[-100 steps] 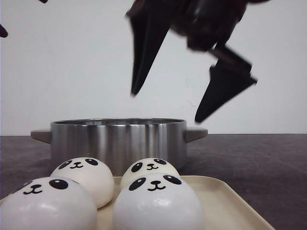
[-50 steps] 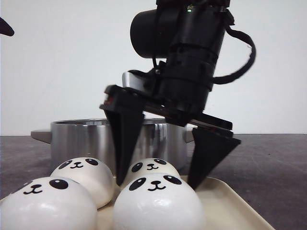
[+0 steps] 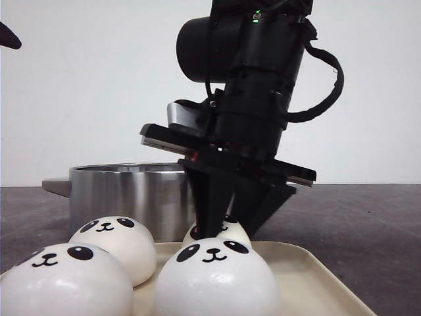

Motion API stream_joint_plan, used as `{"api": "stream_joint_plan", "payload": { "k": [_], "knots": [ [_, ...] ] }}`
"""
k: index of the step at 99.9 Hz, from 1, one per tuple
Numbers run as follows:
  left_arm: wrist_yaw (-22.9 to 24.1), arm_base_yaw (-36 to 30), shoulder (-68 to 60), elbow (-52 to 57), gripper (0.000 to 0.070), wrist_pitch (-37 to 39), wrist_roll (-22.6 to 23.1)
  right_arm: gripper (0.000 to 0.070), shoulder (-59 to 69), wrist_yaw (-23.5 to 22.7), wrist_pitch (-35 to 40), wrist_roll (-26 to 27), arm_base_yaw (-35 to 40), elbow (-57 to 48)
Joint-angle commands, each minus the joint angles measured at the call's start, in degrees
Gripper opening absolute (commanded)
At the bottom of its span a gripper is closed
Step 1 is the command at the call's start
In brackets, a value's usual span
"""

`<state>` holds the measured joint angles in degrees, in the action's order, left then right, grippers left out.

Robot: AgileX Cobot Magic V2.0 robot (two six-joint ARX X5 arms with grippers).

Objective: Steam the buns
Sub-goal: 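Lower the right gripper onto the farther panda bun and close it, then lift the bun with the right gripper and lower it into the pot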

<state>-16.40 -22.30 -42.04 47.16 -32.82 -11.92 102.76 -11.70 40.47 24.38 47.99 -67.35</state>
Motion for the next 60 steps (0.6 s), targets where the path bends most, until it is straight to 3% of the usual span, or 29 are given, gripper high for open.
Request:
{"api": "stream_joint_plan", "payload": {
  "k": [1, 34, 60],
  "knots": [
    [0.07, -0.26, -0.26, 1.01, 0.0598, 0.59, 0.55, 0.0006, -0.15, 0.37, 0.11, 0.68, 0.7, -1.29],
    [0.09, -0.26, -0.26, 1.01, 0.0598, 1.03, 0.72, 0.0006, -11.85, -1.99, 12.04, -3.3, 2.14, -16.39],
    [0.11, -0.26, -0.26, 1.01, 0.0598, 1.09, 0.72, 0.0005, -8.59, 3.17, 5.92, -5.35, -1.68, -30.97]
  ]
}}
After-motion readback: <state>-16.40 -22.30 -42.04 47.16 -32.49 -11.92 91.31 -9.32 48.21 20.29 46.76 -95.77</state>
